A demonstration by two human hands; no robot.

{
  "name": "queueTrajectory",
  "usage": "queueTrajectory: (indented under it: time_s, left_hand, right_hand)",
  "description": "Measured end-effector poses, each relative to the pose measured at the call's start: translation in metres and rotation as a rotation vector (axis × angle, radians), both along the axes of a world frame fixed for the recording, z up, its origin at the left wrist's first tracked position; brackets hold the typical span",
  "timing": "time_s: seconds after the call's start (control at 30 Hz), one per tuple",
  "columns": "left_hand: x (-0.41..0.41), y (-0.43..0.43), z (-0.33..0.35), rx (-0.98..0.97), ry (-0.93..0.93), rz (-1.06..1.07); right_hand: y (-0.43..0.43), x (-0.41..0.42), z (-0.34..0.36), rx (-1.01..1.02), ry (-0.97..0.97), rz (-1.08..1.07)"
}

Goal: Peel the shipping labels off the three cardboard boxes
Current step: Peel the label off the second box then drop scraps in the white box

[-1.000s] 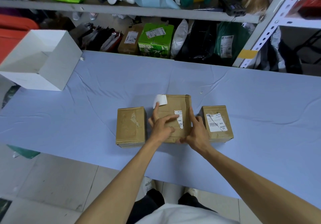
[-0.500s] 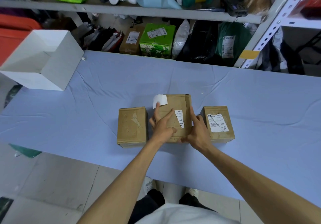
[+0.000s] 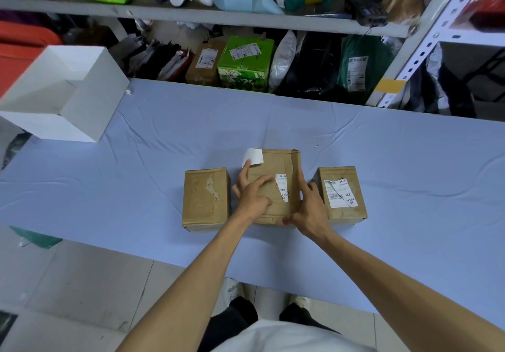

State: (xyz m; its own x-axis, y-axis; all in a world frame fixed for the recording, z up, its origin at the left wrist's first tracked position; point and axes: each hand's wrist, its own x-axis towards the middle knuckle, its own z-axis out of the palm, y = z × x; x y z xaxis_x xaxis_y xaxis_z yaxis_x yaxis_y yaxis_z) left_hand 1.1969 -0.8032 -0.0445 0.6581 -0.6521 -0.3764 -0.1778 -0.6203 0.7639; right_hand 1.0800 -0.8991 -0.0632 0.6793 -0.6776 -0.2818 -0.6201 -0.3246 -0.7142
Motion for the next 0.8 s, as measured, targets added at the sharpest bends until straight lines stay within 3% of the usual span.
queueTrajectory:
  time_s: [0.17, 0.37, 0.6, 0.8]
  left_hand:
    - [-0.001, 0.004, -0.004, -0.029, -0.072, -0.040]
    - [0.004, 0.004, -0.006, -0.081, -0.009, 0.073]
    - [0.017, 0.001, -0.006, -0.264, -0.061, 0.166]
    - [0.015, -0.009, -0.008, -0.291, -0.146, 0.240]
  right_hand:
    - [-0.002, 0.001, 0.002, 0.017, -0.013, 0.008]
    - [-0.004, 0.002, 0.006, 0.058, -0.032, 0.000]
    - [-0.002, -0.001, 0.007, 0.040, -0.050, 0.007]
    - [0.001, -0.004, 0.003, 0.039, -0.090, -0.005]
